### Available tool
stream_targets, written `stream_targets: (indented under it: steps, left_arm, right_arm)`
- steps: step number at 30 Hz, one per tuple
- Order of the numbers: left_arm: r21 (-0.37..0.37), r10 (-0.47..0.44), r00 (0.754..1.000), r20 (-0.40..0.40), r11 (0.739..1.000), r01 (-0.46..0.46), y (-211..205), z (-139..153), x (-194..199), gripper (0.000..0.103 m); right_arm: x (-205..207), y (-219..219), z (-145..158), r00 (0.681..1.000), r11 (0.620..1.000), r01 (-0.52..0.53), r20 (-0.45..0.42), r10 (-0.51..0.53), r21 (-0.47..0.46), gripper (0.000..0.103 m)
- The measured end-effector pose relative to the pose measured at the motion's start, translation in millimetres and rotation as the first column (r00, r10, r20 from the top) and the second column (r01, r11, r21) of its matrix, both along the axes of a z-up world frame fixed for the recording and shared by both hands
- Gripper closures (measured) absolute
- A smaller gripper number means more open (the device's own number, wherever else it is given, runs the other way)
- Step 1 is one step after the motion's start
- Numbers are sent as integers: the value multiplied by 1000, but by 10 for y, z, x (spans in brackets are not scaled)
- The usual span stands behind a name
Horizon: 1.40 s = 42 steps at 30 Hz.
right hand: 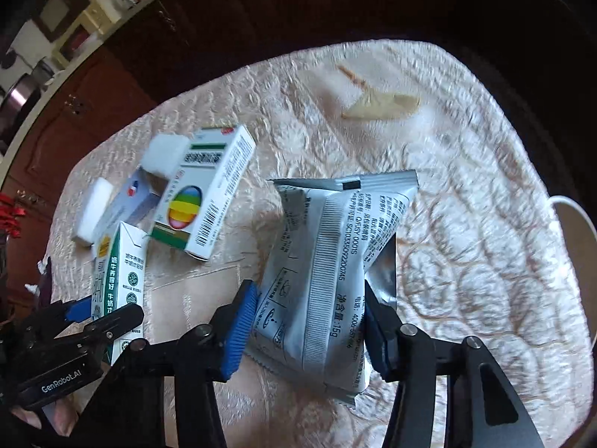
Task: Collect trash
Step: 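Grasp the white milk carton with the left tool while the right tool grasps the silver snack packet, then carry the milk carton and silver packet over the white bucket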
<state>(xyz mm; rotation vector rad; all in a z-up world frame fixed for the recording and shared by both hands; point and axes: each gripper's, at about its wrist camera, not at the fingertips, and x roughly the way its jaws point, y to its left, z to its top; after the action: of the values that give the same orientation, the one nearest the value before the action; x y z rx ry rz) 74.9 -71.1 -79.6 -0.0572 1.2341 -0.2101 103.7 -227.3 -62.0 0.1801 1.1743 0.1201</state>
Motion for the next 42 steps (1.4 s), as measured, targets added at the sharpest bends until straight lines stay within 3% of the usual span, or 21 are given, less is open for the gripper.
stream_targets:
  steps: [6, 13, 26, 42]
  left_arm:
    - [-27, -65, 996, 59, 997, 66, -155, 344, -133, 47]
    - [-45, -155, 985, 82, 986, 159, -707, 513, -132, 47]
    - [-30, -311, 941, 134, 948, 318, -1975, 691, -115, 48]
    - [5, -451, 875, 176, 889, 457, -3177, 796, -213, 49]
  right_arm:
    - [-175, -134, 320, 998, 998, -58, 39, 58, 12, 55]
    - [-342, -502, 495, 998, 1000, -16, 60, 16, 11, 55]
    - [-759, -1595, 801, 979, 983, 180, 104, -176, -29, 55]
    - [-1337, -2648, 896, 900, 906, 422, 125, -417, -17, 55]
